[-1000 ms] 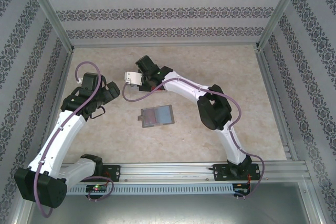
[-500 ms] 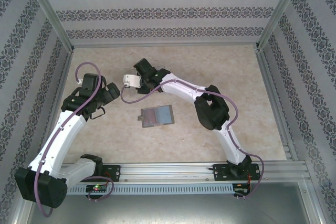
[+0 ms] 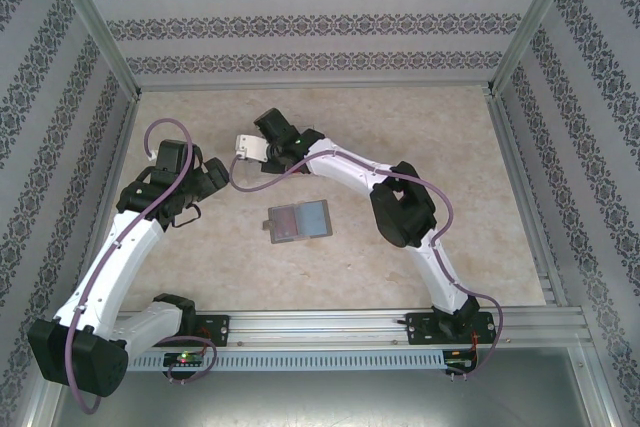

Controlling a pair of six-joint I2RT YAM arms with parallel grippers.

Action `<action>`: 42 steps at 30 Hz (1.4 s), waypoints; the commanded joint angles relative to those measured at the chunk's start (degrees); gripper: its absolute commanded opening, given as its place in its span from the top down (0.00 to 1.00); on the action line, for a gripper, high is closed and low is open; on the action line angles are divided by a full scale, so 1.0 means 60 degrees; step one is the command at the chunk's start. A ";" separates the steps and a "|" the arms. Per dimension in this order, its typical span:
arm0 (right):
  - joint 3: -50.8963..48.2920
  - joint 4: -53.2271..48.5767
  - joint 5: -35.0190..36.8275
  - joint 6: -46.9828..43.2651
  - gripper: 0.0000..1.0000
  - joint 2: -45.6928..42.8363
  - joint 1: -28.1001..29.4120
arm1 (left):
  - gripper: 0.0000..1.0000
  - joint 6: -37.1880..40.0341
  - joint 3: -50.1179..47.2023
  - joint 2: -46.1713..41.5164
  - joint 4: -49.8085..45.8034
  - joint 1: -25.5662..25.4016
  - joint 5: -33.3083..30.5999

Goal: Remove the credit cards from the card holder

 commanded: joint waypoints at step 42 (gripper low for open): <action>0.0609 -0.0816 0.1107 0.3682 0.57 -0.0021 0.0228 | 0.00 0.0323 -0.0406 -0.0320 -0.0095 0.0117 0.0789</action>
